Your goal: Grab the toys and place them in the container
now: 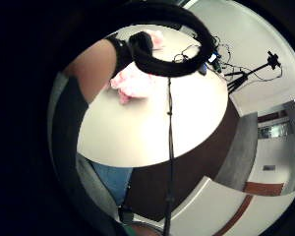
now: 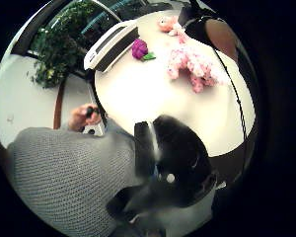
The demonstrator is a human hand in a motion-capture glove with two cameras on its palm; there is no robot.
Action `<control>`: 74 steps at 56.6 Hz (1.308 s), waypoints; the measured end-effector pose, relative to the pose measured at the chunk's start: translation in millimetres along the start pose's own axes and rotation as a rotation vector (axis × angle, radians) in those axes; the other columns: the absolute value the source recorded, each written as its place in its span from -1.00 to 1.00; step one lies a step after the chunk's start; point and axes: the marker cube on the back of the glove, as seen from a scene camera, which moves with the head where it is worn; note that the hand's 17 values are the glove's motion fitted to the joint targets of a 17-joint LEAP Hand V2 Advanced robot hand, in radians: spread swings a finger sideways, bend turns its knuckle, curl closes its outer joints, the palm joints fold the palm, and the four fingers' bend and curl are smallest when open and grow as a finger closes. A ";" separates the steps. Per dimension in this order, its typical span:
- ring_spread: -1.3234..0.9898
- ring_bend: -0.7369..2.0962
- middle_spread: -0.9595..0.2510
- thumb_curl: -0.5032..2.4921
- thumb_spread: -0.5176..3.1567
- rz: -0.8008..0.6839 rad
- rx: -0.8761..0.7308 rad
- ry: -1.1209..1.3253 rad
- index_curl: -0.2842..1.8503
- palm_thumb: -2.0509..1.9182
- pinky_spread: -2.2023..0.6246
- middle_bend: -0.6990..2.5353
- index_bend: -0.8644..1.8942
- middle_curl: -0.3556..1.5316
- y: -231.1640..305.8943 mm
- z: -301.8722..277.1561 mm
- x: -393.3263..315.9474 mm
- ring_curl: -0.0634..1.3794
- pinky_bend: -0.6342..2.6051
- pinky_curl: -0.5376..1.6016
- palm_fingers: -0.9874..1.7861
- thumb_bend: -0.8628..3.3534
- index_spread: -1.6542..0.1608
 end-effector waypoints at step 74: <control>0.06 -0.30 0.35 -0.52 -0.02 0.174 -0.413 0.015 -0.54 0.02 0.59 -0.49 -0.31 -0.40 -142.6 133.9 6.7 -0.59 0.00 -0.16 -0.40 -0.60 0.46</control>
